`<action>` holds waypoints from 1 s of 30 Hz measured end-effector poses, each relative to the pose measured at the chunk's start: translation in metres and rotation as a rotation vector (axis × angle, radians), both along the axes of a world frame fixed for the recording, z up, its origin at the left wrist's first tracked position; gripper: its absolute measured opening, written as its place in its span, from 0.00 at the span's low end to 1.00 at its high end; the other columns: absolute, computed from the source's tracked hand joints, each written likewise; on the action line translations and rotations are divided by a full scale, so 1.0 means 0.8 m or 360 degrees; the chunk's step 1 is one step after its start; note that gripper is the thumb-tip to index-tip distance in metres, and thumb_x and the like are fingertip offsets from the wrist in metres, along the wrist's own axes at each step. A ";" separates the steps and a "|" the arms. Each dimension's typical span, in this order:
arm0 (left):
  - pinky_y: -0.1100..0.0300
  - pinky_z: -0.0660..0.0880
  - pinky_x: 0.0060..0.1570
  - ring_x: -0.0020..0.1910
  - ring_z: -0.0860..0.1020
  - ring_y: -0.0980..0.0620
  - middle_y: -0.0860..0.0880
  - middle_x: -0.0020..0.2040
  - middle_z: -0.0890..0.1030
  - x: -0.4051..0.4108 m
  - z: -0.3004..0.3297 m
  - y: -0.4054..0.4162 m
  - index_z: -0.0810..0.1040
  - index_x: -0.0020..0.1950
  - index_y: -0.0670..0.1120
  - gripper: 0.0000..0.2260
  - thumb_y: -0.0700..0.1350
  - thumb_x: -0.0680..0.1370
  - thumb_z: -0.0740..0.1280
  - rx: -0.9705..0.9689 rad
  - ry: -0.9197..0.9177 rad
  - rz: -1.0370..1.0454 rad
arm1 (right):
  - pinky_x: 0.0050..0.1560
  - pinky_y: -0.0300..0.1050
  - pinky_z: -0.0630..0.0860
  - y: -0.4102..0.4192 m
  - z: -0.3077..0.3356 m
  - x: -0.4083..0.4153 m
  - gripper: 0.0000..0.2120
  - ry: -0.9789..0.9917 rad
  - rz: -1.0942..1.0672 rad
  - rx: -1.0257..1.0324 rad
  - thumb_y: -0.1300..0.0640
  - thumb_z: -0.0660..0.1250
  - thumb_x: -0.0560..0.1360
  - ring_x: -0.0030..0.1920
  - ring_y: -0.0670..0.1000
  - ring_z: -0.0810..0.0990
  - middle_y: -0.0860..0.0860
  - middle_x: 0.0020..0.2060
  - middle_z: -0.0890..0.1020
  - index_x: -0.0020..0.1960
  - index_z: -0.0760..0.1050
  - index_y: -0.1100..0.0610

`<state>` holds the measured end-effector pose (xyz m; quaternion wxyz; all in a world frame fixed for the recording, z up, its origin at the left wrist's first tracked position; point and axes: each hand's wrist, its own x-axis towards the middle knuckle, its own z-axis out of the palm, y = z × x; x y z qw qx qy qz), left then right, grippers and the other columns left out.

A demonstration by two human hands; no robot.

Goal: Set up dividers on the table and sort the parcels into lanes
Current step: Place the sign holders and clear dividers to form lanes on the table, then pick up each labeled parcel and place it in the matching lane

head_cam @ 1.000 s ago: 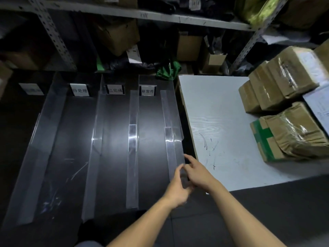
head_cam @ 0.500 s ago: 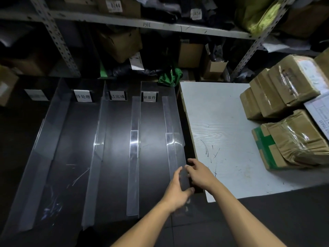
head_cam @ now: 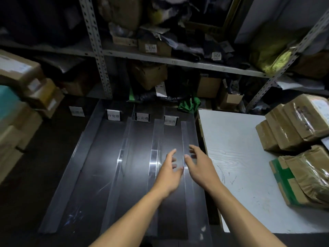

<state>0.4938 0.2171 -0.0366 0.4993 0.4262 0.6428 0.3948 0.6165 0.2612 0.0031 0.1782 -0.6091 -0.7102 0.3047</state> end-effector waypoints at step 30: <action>0.76 0.71 0.43 0.51 0.77 0.67 0.58 0.57 0.77 -0.580 0.162 -0.229 0.72 0.63 0.58 0.14 0.47 0.79 0.67 0.0350 0.0546 0.1082 | 0.46 0.21 0.71 -0.145 0.121 -0.580 0.20 0.0562 0.0916 0.0014 0.46 0.63 0.80 0.53 0.31 0.76 0.38 0.55 0.79 0.71 0.68 0.45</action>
